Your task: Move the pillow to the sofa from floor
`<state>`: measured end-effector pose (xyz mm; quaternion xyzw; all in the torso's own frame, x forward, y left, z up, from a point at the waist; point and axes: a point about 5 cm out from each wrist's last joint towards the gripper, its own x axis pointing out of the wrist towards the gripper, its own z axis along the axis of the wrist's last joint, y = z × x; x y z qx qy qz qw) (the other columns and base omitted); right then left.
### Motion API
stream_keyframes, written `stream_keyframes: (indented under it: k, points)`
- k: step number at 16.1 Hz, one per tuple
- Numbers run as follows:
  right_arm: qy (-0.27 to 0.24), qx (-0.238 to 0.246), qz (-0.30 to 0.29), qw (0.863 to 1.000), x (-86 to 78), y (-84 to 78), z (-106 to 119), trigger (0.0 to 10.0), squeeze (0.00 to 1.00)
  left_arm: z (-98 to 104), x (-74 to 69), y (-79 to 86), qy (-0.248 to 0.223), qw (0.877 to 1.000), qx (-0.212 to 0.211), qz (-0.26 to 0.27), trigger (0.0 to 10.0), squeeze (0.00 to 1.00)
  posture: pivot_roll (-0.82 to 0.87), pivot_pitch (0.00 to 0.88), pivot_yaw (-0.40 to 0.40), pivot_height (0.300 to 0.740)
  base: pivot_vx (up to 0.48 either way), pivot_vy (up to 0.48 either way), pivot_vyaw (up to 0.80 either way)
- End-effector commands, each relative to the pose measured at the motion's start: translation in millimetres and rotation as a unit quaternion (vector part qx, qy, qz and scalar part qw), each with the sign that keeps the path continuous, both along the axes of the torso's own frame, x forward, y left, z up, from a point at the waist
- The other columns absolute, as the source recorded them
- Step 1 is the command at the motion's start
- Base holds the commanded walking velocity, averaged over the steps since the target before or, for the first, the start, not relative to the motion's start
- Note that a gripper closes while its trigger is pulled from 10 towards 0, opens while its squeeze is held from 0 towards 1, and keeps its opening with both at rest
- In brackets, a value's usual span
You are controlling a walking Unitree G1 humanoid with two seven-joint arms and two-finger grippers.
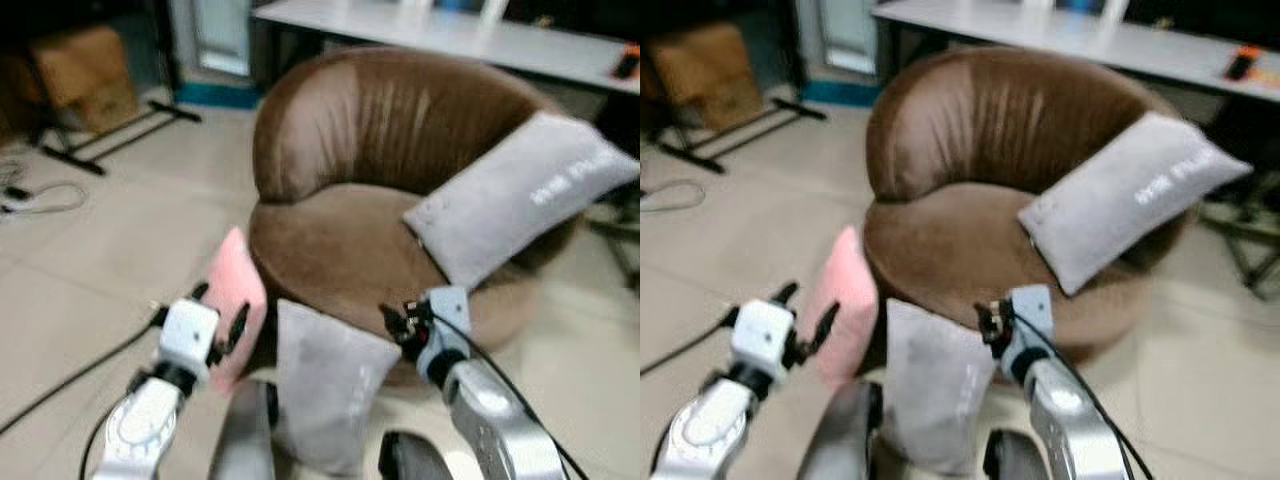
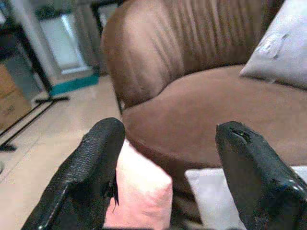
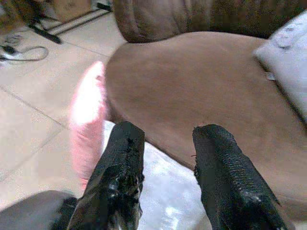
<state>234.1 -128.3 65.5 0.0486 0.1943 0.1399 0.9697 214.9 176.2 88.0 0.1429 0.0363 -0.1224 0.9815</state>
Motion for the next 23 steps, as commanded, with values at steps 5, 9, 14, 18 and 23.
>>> stream_keyframes:
  k: [5, 9, 14, 18, 23]
  points:
    - [-0.004, -0.023, -0.020, 1.000, 6.8, -12.2, 1.2, 10.0, 0.00, 6.0, -0.8, -2.9, -0.012, 1.000, -0.009, -0.003, 10.0, 0.00, 0.02, 0.000, -0.082, 0.592, 0.108, 0.000, 0.12]
    - [0.001, -0.019, -0.030, 0.999, 5.7, -11.7, -0.9, 10.0, 0.00, 5.8, -2.1, -2.1, -0.009, 1.000, -0.008, -0.004, 10.0, 0.00, 0.02, 0.000, -0.079, 0.592, 0.288, 0.000, 0.32]
    - [0.001, -0.027, -0.032, 0.999, 5.3, -13.3, -2.1, 10.0, 0.00, 6.1, -1.1, -1.4, -0.007, 1.000, -0.004, -0.008, 10.0, 0.00, 0.02, 0.000, -0.075, 0.592, 0.291, 0.000, 0.00]
    - [0.006, -0.043, -0.048, 0.998, 3.9, -19.1, -4.7, 10.0, 0.00, 5.0, 0.6, -1.2, -0.006, 1.000, 0.006, -0.012, 10.0, 0.00, 0.01, 0.000, -0.073, 0.592, 0.068, 0.000, 0.00]
    - [0.005, -0.022, -0.028, 0.999, 3.9, -17.3, -5.3, 10.0, 0.00, 3.4, 0.4, -3.2, -0.004, 1.000, 0.012, -0.025, 10.0, 0.00, 0.01, 0.000, -0.073, 0.542, 0.000, 0.000, 0.00]
